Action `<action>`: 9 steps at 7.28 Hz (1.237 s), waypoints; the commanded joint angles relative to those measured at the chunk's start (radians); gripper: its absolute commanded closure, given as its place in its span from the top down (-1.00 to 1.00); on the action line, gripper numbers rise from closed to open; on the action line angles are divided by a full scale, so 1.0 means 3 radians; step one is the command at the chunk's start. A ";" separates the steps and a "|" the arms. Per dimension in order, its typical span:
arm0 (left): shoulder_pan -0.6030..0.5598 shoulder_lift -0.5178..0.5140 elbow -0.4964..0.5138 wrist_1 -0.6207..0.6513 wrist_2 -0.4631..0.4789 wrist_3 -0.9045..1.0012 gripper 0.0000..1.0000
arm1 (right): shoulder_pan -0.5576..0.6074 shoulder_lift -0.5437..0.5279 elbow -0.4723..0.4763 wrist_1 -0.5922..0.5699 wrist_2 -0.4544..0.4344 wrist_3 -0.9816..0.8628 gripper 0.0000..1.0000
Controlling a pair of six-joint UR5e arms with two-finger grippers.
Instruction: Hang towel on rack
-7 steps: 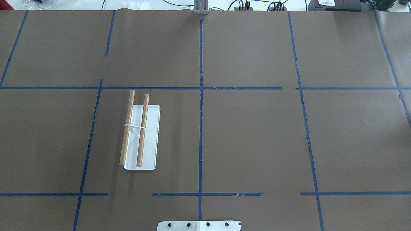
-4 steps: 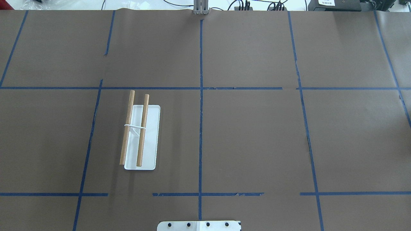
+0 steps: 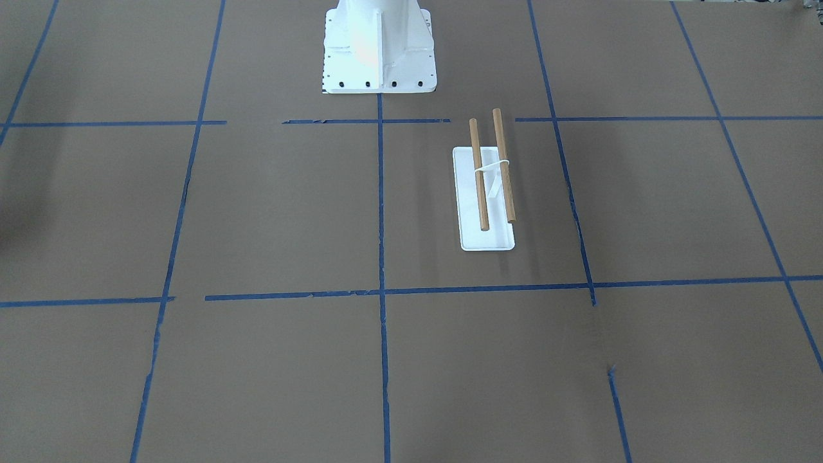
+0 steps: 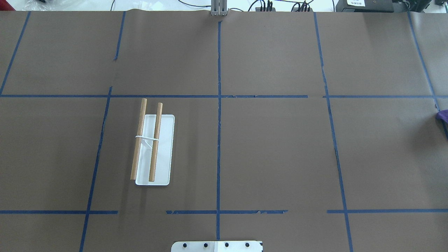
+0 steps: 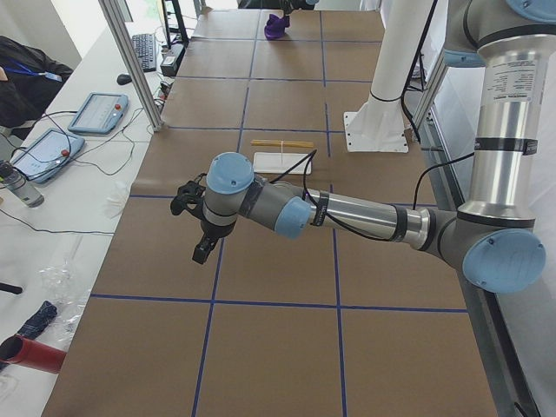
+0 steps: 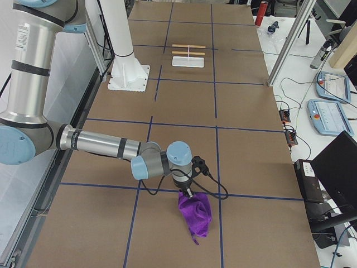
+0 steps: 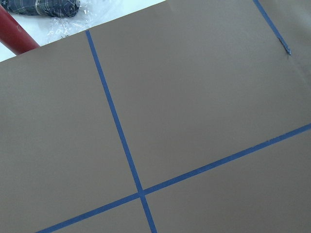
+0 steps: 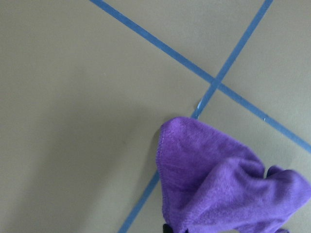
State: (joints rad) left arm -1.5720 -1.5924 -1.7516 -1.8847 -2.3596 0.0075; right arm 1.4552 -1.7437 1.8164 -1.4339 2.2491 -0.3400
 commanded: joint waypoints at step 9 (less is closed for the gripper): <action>0.1709 -0.1398 -0.0169 -0.0078 0.0032 -0.3872 1.00 | -0.1035 0.1644 0.0940 -0.1055 0.0142 0.0049 -1.00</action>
State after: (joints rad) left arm -1.1648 -1.9269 -1.8034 -1.9070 -2.3553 -0.8596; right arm 1.2048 -1.2927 2.1011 -1.7503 2.2930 -0.3338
